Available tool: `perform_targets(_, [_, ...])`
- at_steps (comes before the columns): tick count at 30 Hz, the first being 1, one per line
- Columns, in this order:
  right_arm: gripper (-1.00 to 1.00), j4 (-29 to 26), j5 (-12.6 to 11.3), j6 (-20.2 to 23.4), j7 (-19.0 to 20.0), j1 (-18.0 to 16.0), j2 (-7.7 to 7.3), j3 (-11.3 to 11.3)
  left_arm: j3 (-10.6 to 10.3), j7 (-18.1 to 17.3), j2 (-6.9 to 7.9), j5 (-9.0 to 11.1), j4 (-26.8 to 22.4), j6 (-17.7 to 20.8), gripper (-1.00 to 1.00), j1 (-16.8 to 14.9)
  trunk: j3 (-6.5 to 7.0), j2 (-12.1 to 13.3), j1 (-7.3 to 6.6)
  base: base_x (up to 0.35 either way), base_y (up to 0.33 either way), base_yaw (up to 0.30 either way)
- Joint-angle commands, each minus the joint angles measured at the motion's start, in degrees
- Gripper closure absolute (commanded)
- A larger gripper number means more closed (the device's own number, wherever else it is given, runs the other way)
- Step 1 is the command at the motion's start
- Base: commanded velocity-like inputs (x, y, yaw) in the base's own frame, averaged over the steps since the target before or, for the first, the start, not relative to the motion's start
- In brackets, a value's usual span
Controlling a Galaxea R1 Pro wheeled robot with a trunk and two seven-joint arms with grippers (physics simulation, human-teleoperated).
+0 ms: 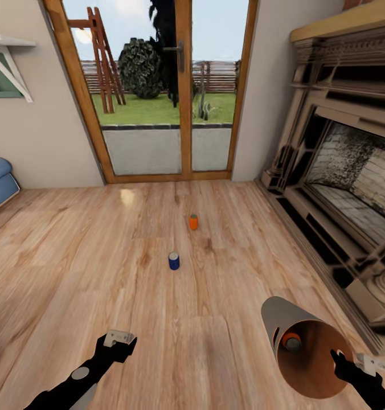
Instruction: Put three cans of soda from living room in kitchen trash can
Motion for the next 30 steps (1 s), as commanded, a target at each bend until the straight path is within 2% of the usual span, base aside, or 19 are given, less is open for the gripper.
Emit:
perform_targets(1, [1.0, -0.1, 0.2, -0.2, 0.5, -0.1, 0.04, -0.4, -0.5, 0.2, 0.06, 0.6, 0.0, -0.3, -1.0, -0.1, 0.05, 0.0, 0.02, 0.324, 0.0, 0.0])
perform_targets(7, [1.0, -0.1, 0.2, -0.2, 0.5, -0.1, 0.04, -0.4, -0.5, 0.2, 0.06, 0.6, 0.0, -0.3, -1.0, -0.1, 0.45, 0.0, 0.02, 0.324, 0.0, 0.0])
perform_targets(24, [1.0, 0.0, 0.2, -0.2, 0.5, -0.1, 0.04, -0.3, -0.5, 0.1, 0.02, 0.5, -0.3, 0.0, -1.0, -0.1, 0.51, 0.0, 0.02, 0.324, 0.0, 0.0])
perform_targets(25, [1.0, 0.3, 0.2, -0.2, 0.5, -0.1, 0.04, -0.2, -0.5, -0.7, -0.01, 0.5, -0.8, 0.8, -1.0, -0.2, 0.51, 0.0, 0.02, 0.324, 0.0, 0.0])
perform_targets(28, [1.0, 0.7, 0.2, -0.2, 0.5, -0.1, 0.0, -0.1, 0.0, -5.0, -0.15, 1.1, -3.3, 11.3, -1.0, -2.1, 0.51, 0.0, 0.02, 0.324, 0.0, 0.0])
perform_targets(29, [1.0, 0.8, 0.2, -0.2, 0.5, -0.1, 0.01, -0.1, 0.0, -5.4, -0.2, 1.1, -3.8, 13.3, -1.0, -2.9, 0.51, 0.0, 0.02, 0.324, 0.0, 0.0])
perform_targets(30, [1.0, 0.8, 0.2, -0.2, 0.5, -0.1, 0.02, -0.1, 0.1, -6.0, -0.32, 1.2, -4.8, 17.2, -1.0, -5.1, 0.51, 0.0, 0.02, 0.324, 0.0, 0.0])
